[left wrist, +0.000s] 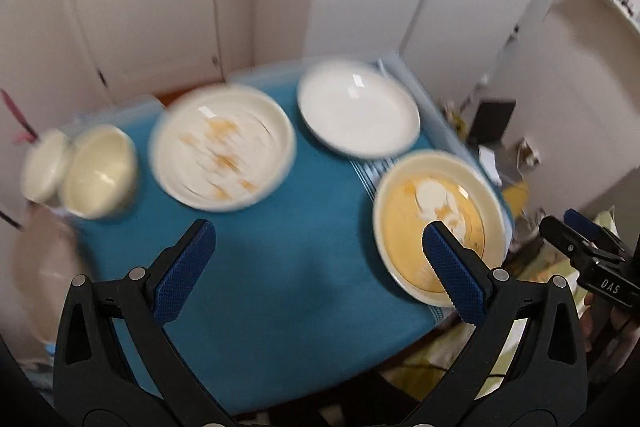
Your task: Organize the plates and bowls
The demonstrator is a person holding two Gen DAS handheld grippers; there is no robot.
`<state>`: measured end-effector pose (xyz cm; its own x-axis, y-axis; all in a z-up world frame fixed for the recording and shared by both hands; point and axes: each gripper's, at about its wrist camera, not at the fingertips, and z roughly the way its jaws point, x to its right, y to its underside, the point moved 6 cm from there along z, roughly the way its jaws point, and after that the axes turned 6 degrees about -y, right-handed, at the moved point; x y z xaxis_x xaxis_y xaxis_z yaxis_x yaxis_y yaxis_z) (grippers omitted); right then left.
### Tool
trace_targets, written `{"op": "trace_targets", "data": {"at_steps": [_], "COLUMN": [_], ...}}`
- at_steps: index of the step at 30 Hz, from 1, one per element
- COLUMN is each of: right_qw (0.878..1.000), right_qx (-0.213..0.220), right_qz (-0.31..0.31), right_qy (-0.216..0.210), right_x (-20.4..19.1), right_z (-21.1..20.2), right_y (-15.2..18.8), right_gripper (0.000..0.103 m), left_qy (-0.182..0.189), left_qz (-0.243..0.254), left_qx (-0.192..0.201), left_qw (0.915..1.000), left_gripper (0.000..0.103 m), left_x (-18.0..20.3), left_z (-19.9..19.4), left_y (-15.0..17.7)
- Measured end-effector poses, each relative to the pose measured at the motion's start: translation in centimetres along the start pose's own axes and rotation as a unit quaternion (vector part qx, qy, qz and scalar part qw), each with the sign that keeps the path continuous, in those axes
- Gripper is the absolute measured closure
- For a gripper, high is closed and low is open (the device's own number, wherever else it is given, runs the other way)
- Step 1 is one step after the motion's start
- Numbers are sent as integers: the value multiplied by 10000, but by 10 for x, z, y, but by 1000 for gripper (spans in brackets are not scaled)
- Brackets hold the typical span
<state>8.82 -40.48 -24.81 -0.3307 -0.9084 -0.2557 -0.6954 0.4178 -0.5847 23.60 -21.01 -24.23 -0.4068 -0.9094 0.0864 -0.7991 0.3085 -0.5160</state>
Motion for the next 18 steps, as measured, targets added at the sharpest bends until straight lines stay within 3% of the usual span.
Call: {"op": "trace_targets", "data": {"at_steps": [3, 7, 11, 14, 18], "right_qw": [9990, 9952, 9902, 9879, 9846], "right_qx": [-340, -787, -1100, -1205, -1275], "right_qz": [150, 164, 47, -6, -78], "right_qy": [-240, -557, -859, -979, -1196], "right_x": [27, 50, 58, 66, 69], "right_z": [25, 58, 79, 91, 101], "right_y": [9, 18, 22, 21, 17], "right_gripper": [17, 31, 43, 46, 53], "left_qy": [53, 109, 132, 171, 161], "left_qz": [73, 81, -31, -41, -27], "left_qx": [-377, -913, -1229, -1360, -1434], "left_qw": [9993, 9957, 9923, 9905, 9895], "left_gripper": [1, 13, 18, 20, 39], "left_x": [21, 44, 52, 58, 61], "left_z": [39, 82, 104, 115, 123], "left_y": [11, 32, 43, 49, 52]}}
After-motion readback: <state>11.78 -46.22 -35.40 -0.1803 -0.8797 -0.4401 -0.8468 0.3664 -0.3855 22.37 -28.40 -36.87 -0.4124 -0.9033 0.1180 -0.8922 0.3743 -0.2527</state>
